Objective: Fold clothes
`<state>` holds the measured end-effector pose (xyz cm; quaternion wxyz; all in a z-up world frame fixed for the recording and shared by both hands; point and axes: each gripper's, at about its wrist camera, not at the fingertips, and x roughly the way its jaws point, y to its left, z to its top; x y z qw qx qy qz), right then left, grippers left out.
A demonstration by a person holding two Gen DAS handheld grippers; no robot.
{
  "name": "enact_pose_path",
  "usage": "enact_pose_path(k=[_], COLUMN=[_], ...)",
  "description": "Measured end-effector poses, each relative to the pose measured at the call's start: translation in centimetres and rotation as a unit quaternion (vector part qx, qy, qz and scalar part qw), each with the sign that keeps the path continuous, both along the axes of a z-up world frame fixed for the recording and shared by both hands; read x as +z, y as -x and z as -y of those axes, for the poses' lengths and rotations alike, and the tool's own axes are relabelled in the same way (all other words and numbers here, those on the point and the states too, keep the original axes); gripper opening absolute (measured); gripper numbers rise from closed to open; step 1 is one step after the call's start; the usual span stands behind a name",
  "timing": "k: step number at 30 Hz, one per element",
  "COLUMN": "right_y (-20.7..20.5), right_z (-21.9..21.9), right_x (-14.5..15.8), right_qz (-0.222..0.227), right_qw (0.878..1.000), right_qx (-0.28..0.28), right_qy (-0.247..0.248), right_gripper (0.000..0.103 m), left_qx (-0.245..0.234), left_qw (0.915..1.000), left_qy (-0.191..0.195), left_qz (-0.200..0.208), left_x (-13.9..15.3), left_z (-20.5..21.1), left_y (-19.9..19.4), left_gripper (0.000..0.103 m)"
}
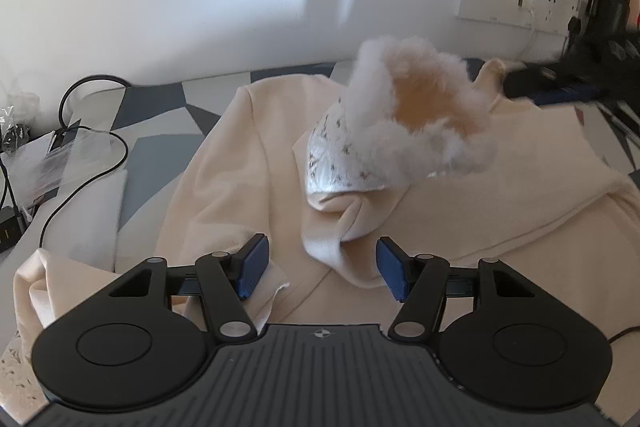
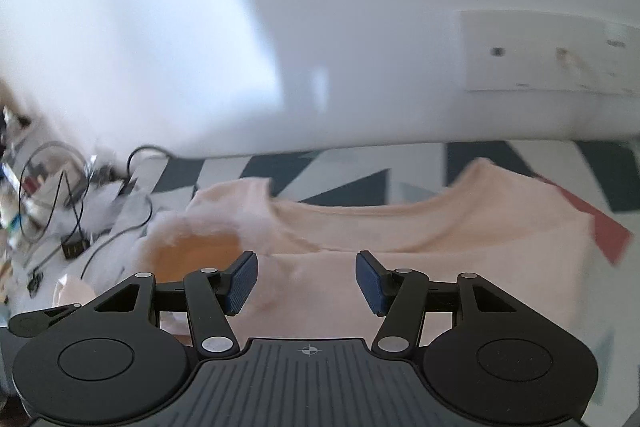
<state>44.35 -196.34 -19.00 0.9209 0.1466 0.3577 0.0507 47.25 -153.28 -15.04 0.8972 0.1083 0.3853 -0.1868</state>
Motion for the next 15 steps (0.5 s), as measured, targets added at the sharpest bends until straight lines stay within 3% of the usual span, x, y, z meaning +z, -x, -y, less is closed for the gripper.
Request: enact_pose_path(k=[1, 3, 4, 8, 9, 10, 11, 15], right_y=[-0.7, -1.8, -2.5, -3.9, -4.2, -4.4, -4.3, -1.2], right_z=[-0.5, -1.1, -1.0, 2.1, 3.4, 4.7, 5.9, 7.8], right_x=[-0.3, -0.7, -1.0, -1.0, -1.1, -1.2, -1.3, -0.6], right_qz=[-0.003, -0.006, -0.008, -0.007, -0.017, -0.029, -0.038, -0.032], right_qw=[1.0, 1.0, 0.999, 0.995, 0.993, 0.99, 0.988, 0.995], right_qx=[0.008, 0.023, 0.027, -0.069, -0.099, -0.126, -0.142, -0.092], right_qy=[0.006, 0.019, 0.031, 0.064, 0.058, 0.051, 0.039, -0.036], right_gripper=[0.048, 0.027, 0.004, 0.004, 0.009, 0.022, 0.024, 0.027], left_qx=[0.0, 0.001, 0.003, 0.009, 0.009, 0.008, 0.006, 0.003], left_qw=[1.0, 0.9999, 0.9999, 0.9999, 0.9999, 0.9999, 0.9999, 0.9999], left_qy=[-0.004, -0.011, -0.01, -0.006, -0.005, -0.006, -0.009, -0.01], left_qz=[0.001, 0.004, 0.004, 0.001, 0.001, 0.002, 0.004, 0.008], left_x=[-0.1, -0.4, -0.4, -0.5, -0.4, -0.4, -0.4, -0.2], left_z=[0.0, 0.0, -0.1, -0.6, -0.6, -0.6, -0.5, -0.4], left_y=[0.1, 0.3, 0.3, -0.1, -0.1, -0.1, -0.1, 0.3], left_gripper=[0.059, 0.056, 0.054, 0.05, 0.05, 0.05, 0.05, 0.05])
